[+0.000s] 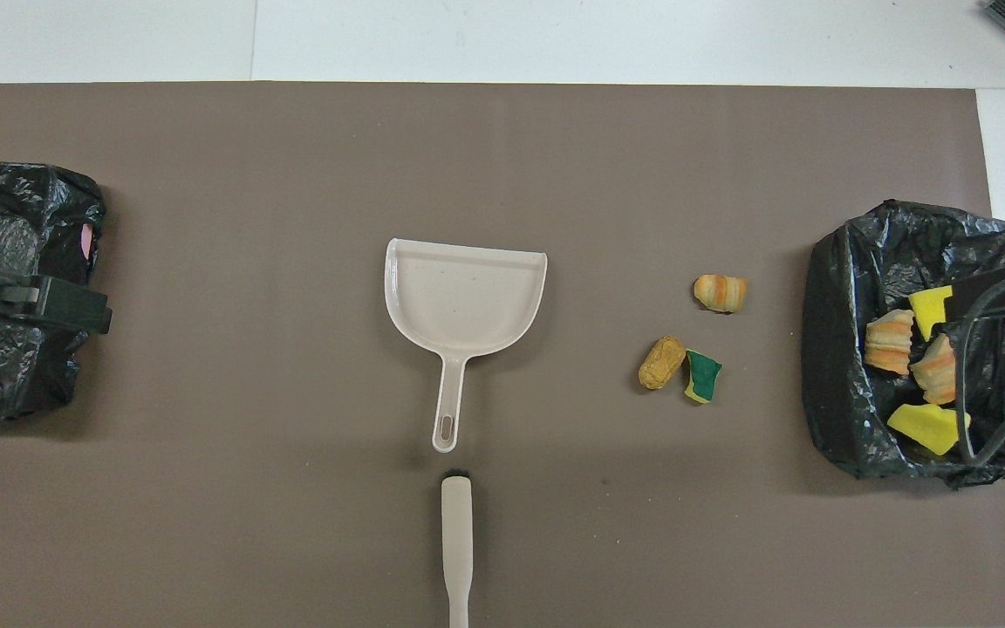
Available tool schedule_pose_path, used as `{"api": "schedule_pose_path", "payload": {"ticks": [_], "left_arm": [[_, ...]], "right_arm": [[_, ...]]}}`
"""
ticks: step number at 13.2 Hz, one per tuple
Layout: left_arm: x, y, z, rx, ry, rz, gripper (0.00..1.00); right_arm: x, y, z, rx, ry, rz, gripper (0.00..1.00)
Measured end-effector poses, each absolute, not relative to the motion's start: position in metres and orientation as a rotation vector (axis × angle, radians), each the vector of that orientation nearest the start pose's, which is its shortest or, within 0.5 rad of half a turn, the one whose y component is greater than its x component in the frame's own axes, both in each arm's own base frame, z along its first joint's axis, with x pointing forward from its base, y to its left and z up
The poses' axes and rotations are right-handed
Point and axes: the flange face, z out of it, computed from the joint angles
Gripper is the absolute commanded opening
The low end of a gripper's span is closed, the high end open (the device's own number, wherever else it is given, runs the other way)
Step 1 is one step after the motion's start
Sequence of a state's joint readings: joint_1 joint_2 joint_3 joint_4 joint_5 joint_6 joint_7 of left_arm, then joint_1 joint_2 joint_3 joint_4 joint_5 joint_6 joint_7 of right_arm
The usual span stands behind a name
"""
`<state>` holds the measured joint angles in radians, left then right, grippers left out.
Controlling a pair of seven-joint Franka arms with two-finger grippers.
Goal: Sweep and dump trash in bin
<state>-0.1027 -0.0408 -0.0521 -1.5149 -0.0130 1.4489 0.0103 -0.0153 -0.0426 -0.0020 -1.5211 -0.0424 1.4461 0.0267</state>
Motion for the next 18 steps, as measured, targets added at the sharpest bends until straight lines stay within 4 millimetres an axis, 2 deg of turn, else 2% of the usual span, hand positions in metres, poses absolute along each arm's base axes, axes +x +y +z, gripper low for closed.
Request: {"api": "schedule_pose_path", "payload": {"ticks": [3,5,12,18], "left_arm": [[0.521,-0.092,0.659,-3.136,0.286,0.046,1.00],[0.520,-0.109,0.650,-3.130,0.332,0.060,1.00],[0.502,-0.226,0.578,-3.117,0.383,0.030,1.00],[0.484,-0.296,0.506,-3.134,0.393,0.030,1.00]], "right_arm": [[0.524,-0.014,0.659,-3.177,0.037,0.096,1.00],[0.524,-0.013,0.659,-3.177,-0.010,0.097,1.00],[0.523,-0.015,0.660,-3.175,-0.007,0.095,1.00],[0.522,-0.018,0.660,-3.173,0.003,0.098,1.00]]}}
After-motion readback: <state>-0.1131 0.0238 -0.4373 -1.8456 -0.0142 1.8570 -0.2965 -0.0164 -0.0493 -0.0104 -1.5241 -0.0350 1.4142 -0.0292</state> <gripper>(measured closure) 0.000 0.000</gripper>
